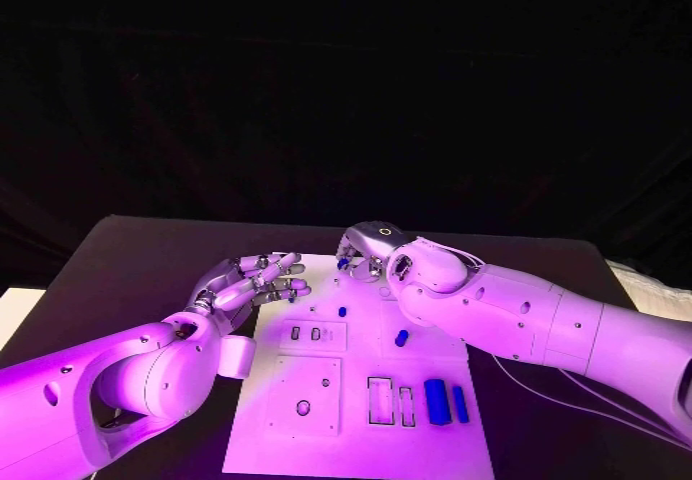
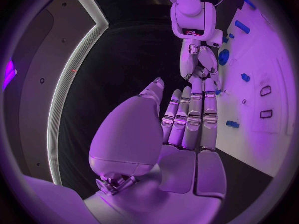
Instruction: Assemble the parts on the task board
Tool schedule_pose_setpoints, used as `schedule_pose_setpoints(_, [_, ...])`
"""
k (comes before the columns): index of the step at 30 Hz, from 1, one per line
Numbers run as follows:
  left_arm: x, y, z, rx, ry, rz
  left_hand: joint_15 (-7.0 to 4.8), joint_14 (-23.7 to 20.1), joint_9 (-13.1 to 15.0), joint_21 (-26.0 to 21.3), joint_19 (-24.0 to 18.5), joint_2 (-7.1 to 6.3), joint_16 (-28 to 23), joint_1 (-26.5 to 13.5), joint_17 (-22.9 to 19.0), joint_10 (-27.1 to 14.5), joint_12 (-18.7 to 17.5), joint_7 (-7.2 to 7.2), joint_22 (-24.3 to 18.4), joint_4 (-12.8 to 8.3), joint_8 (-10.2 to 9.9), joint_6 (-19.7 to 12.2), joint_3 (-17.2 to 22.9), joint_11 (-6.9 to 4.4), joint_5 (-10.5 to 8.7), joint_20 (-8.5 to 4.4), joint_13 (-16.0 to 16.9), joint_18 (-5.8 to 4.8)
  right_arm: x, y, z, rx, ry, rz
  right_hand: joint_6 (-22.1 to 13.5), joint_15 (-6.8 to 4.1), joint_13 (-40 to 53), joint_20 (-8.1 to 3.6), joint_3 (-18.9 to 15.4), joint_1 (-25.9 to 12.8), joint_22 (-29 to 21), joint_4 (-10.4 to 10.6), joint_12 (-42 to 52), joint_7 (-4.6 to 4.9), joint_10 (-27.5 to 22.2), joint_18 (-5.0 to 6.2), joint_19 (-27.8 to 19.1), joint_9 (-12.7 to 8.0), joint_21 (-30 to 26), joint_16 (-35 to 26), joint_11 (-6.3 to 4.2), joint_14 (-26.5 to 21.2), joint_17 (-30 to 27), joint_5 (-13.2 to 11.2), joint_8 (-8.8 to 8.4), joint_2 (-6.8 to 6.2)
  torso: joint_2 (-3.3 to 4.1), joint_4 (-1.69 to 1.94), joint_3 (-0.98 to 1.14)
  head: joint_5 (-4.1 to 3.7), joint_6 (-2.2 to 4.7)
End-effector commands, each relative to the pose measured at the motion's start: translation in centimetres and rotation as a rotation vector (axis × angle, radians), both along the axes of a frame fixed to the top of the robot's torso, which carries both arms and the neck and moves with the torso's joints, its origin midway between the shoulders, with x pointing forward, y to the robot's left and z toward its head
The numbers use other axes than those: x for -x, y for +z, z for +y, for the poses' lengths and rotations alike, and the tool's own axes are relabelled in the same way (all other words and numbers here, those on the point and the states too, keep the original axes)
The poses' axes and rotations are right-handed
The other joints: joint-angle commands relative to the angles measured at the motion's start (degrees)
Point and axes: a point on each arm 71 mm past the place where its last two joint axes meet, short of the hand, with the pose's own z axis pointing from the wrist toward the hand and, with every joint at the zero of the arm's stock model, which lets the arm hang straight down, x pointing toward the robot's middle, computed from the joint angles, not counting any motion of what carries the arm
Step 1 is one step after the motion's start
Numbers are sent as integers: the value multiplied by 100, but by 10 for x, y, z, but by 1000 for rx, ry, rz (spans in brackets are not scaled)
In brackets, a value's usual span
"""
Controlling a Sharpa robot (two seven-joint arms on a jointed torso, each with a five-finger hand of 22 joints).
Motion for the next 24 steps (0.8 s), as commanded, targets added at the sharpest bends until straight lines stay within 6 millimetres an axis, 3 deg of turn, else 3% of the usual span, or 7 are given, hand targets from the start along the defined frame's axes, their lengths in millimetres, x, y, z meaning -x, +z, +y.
schedule_pose_setpoints(1, [1,2,-2,15,-21,-6,6,-8,-5,-30,39,71,-39,6,5,-38,-8,30,-7,-35,-34,-6,-15,-8,-28,-11,-9,56,-2,-2,-2,39,-27,7,-2,20,10,8,40,-3,4,-7,15,39,-11,-106,4,0,32,28,16,255,-2,9,-6,-42,12,1,-2,-11,-2])
schedule_pose_setpoints(10, [1,3,-4,16,-25,-7,5,-8,-5,-33,40,73,-42,9,9,-39,-7,29,-9,-42,-35,-5,-15,-8,-29,-11,-8,56,-3,-2,3,35,-34,-4,-136,56,1,33,45,-85,-52,42,1,85,-137,-95,-45,-30,10,23,55,235,-39,1,-40,-141,21,13,-8,-18,-8])
schedule_pose_setpoints(12, [1,3,-4,16,-25,-7,5,-8,-5,-33,40,73,-42,9,9,-39,-7,29,-9,-42,-35,-5,-15,-8,-29,-11,-8,56,-3,-2,4,26,-33,-12,-491,124,-10,94,-4,-177,-471,88,2,165,-520,-25,-260,-81,-228,-123,149,162,-268,-18,-37,-294,22,14,-6,-16,-7])
schedule_pose_setpoints(15, [1,3,-3,15,-24,-6,5,-8,-5,-33,40,73,-42,9,9,-39,-7,29,-9,-42,-35,-5,-15,-8,-29,-11,-8,56,-2,0,4,12,-29,-26,-1021,170,-1,170,-266,-178,-1114,137,10,105,-1144,98,-562,-74,-631,-462,200,27,-755,-53,-42,-447,23,4,-6,-5,-3])
schedule_pose_setpoints(20, [0,2,-1,12,-17,-6,5,-8,-5,-33,40,73,-42,9,9,-39,-7,29,-9,-42,-35,-5,-15,-8,-29,-11,-8,56,4,4,-1,-16,-18,-42,-1056,173,14,188,-528,-68,-1234,228,58,145,-1184,113,-560,-56,-726,-542,203,27,-878,-21,-17,-407,32,-2,1,-7,12])
schedule_pose_setpoints(24, [-2,2,3,9,-12,-4,5,-8,-4,-35,41,73,-45,11,13,-41,-7,28,-10,-48,-37,-6,-17,-8,-30,-11,-8,57,12,12,-15,-58,-23,-52,-867,138,46,161,-552,-2,-1041,280,198,152,-827,75,-419,-34,-612,-397,159,98,-689,57,26,-328,26,-23,4,-21,22])
